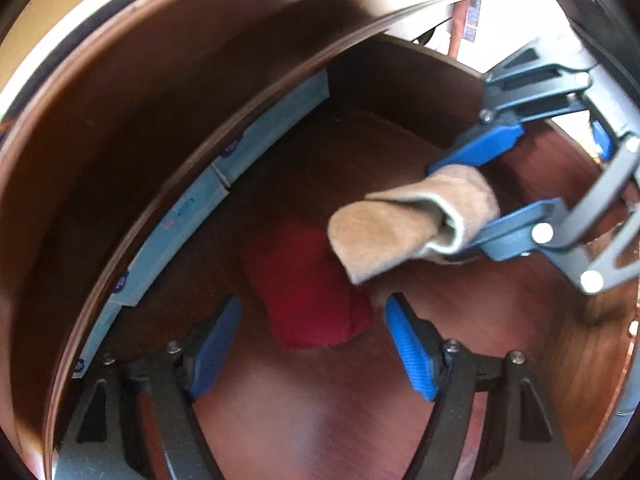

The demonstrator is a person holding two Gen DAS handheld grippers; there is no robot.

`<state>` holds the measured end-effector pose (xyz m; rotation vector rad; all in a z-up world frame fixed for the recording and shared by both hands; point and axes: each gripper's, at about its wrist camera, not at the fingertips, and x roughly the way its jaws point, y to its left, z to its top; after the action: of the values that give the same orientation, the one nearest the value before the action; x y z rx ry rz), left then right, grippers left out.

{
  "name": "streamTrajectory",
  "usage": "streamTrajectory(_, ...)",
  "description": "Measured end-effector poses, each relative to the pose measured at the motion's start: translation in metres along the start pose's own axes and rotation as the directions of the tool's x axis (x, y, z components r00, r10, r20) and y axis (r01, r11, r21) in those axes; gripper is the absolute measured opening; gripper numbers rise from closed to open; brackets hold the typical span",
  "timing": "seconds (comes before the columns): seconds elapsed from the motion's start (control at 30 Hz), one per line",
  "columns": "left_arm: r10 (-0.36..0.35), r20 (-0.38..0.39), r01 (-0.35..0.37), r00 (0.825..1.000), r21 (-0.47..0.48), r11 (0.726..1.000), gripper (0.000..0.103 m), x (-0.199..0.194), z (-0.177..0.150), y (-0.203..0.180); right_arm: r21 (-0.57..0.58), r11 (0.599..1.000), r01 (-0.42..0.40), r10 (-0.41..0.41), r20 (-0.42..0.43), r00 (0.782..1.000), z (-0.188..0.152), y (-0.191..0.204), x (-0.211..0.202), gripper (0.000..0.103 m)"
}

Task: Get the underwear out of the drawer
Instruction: 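Grasp the beige sock with the right gripper while the left gripper grasps the dark red sock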

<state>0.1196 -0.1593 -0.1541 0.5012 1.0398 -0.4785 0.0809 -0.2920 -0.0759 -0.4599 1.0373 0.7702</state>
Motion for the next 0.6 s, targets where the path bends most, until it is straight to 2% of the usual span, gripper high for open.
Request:
streamTrajectory(0.07, -0.002, -0.003, 0.002, 1.000, 0.004, 1.000, 0.072, 0.003, 0.000, -0.001, 0.012, 1.000, -0.016, 0.015, 0.012, 1.000, -0.003, 0.000, -0.003, 0.040)
streamTrajectory(0.13, -0.005, -0.009, 0.005, 1.000, 0.003, 1.000, 0.061, 0.009, 0.001, -0.005, 0.023, 0.999, -0.037, 0.037, 0.029, 0.999, 0.000, -0.003, -0.005, 0.040)
streamTrajectory(0.17, -0.009, -0.014, 0.009, 1.000, 0.000, 1.000, 0.053, 0.010, 0.001, -0.005, 0.024, 0.999, -0.040, 0.039, 0.031, 0.999, -0.004, -0.002, -0.010, 0.040)
streamTrajectory(0.23, -0.013, -0.012, 0.012, 1.000, -0.003, 1.000, 0.048, 0.010, -0.003, -0.007, 0.017, 0.999, -0.027, 0.027, 0.023, 0.999, -0.008, -0.004, -0.011, 0.040)
streamTrajectory(0.3, -0.016, -0.011, 0.016, 1.000, -0.007, 1.000, 0.038, 0.007, -0.006, -0.010, 0.015, 1.000, -0.019, 0.019, 0.019, 1.000, -0.008, -0.002, -0.012, 0.040)
streamTrajectory(0.4, 0.007, -0.012, -0.007, 1.000, -0.003, 1.000, 0.034, -0.001, -0.009, -0.014, 0.017, 1.000, -0.002, 0.002, 0.037, 0.999, -0.008, -0.001, -0.014, 0.042)
streamTrajectory(0.5, 0.011, -0.006, -0.011, 1.000, -0.015, 1.000, 0.034, -0.008, -0.012, -0.014, 0.013, 0.999, 0.041, -0.042, 0.054, 0.998, -0.012, 0.004, -0.022, 0.042)
streamTrajectory(0.6, 0.014, 0.004, -0.014, 1.000, -0.045, 0.999, 0.034, -0.018, -0.023, -0.009, 0.007, 0.999, 0.050, -0.051, 0.071, 0.996, -0.014, 0.007, -0.028, 0.042)
